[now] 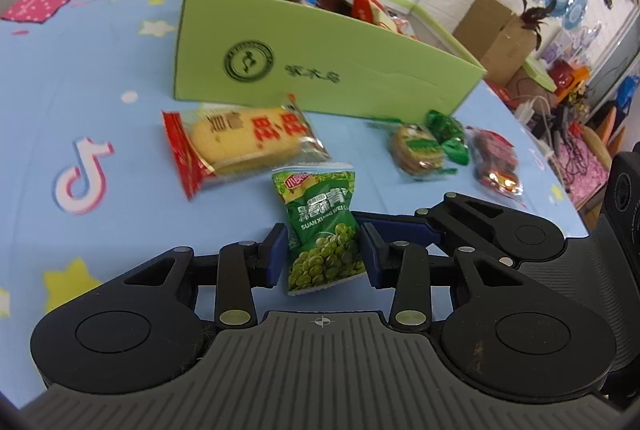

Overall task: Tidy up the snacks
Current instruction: 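Move the left gripper to the green pea snack bag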

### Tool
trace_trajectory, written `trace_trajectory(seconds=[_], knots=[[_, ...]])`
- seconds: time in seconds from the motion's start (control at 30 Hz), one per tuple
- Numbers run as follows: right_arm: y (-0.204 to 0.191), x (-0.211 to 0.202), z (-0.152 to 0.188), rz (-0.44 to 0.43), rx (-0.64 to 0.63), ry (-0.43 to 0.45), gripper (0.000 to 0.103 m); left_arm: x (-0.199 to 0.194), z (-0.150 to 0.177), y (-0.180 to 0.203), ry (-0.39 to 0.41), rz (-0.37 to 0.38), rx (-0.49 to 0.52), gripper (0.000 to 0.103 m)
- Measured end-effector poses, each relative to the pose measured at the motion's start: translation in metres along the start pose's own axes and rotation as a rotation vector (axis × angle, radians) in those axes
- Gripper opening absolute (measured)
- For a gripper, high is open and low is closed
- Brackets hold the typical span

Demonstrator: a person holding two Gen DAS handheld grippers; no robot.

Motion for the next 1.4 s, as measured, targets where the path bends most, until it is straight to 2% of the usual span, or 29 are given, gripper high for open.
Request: trace_trajectory(seconds=[0.33,0.43,0.5,0.7,0.87,1.2,1.4], knots=[[-0.017,-0.066,0.055,0.084,0.011,0.007,0.092,-0.011,0.052,0.062,-0.02,0.099,-0.003,0.02],[-0.014,-0.079,0.069,0.099,0.051,0.016,0.092,-0.012,0.058,0.072,-0.013,0.095,-0.002,0.023],[-0.01,-0.085,0.075,0.099,0.078,0.031,0.092,-0.014,0.059,0.076,-0.001,0.083,-0.004,0.03],[0.004,-0.098,0.082,0.127,0.153,0.093,0.092,-0.018,0.056,0.081,0.031,0.049,-0.004,0.041],[0.011,-0.095,0.086,0.154,0.185,0.099,0.093,-0.007,0.056,0.084,0.015,0.019,-0.002,0.042],[0.014,-0.099,0.09,0.131,0.228,0.138,0.094,-0.004,0.056,0.083,0.024,0.04,-0.004,0.046],[0.015,-0.101,0.084,0.135,0.225,0.123,0.093,-0.014,0.06,0.081,0.032,0.063,-0.017,0.046]])
Point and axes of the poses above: each gripper's, at about its wrist camera, not at the fingertips, and x roughly the way its jaws point, y to its right, z to its underside, the point moved 3 cm from there along x, roughly the way its jaws point, and after that the axes turned 4 degrees about -z, right-handed, at the moved point
